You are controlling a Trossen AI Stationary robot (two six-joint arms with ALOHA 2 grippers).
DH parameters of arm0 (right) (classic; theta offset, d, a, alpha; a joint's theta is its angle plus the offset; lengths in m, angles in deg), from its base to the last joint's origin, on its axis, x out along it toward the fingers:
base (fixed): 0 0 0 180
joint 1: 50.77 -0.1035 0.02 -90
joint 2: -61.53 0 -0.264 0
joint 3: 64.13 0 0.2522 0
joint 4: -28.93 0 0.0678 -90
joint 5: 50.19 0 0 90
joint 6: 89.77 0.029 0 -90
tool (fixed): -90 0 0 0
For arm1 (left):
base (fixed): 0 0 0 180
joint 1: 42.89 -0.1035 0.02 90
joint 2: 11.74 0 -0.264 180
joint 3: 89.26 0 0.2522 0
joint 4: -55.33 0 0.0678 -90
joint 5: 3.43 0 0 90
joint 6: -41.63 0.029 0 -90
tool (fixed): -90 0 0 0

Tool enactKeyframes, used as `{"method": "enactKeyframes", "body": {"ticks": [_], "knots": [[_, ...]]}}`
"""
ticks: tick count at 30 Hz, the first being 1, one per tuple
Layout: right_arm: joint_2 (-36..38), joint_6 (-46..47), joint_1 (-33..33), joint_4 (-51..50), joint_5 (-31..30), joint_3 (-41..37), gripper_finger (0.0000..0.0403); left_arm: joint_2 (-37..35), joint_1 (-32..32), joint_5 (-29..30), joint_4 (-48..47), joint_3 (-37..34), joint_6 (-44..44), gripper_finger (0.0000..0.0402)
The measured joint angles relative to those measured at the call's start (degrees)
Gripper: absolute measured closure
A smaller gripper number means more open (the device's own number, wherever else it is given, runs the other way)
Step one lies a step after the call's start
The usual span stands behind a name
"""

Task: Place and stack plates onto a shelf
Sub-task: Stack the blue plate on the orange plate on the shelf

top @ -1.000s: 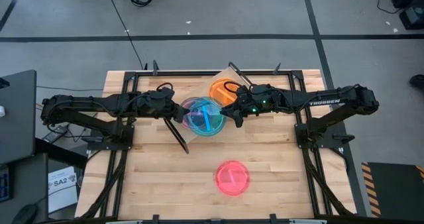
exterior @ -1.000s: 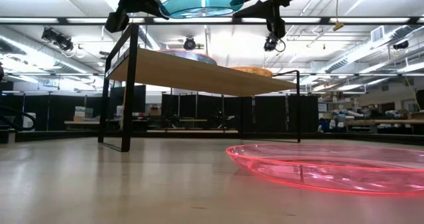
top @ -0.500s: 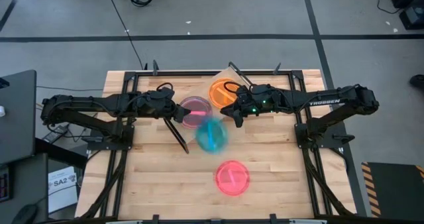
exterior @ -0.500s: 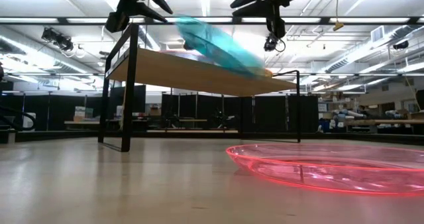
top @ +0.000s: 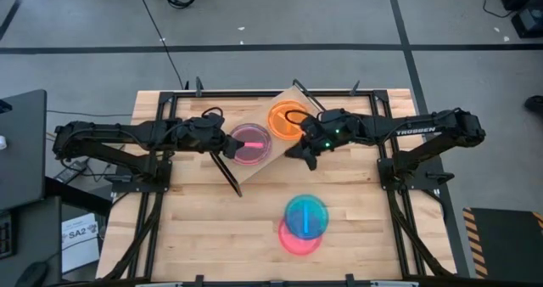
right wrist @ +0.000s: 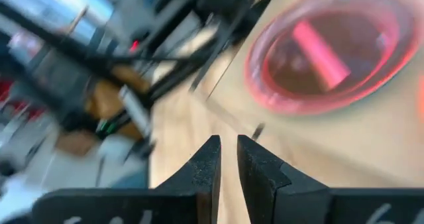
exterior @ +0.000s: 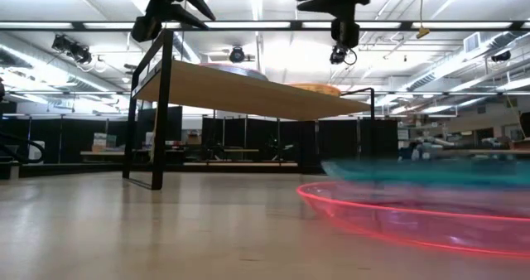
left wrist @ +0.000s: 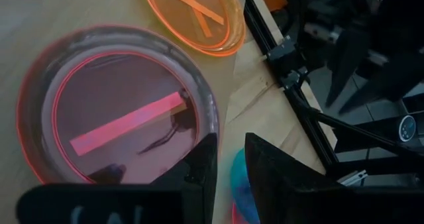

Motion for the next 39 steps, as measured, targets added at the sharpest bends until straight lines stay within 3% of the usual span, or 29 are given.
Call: {"method": "enactKeyframes", "body": {"ticks": [5,14,22,27,36,39], "knots": [[0.0,0.3,-1.3,-7.2,6.0,0.0,0.0346,0.0,1.2,0.0,0.0,0.0,4.0,0.0319],[0.0,0.3,-6.8,-18.8,5.7,0.0,0.0346,0.0,4.5,0.0,0.0,0.0,10.0,0.0319],[0.0,0.9,-9.8,-21.4,1.8,0.0,0.0339,0.0,7.2,0.0,0.0,0.0,10.5,0.0319],[0.0,3.4,-9.6,-23.3,-0.7,0.0,0.0305,0.0,8.2,0.0,0.0,0.0,10.5,0.0319],[0.0,3.3,-9.5,-36.5,-10.3,0.0,0.0222,0.0,8.6,0.1,0.0,0.0,10.5,0.0319],[0.0,3.4,-9.5,-37.2,-10.2,-0.6,0.0211,0.0,8.6,0.2,0.0,0.0,10.5,0.0319]]}}
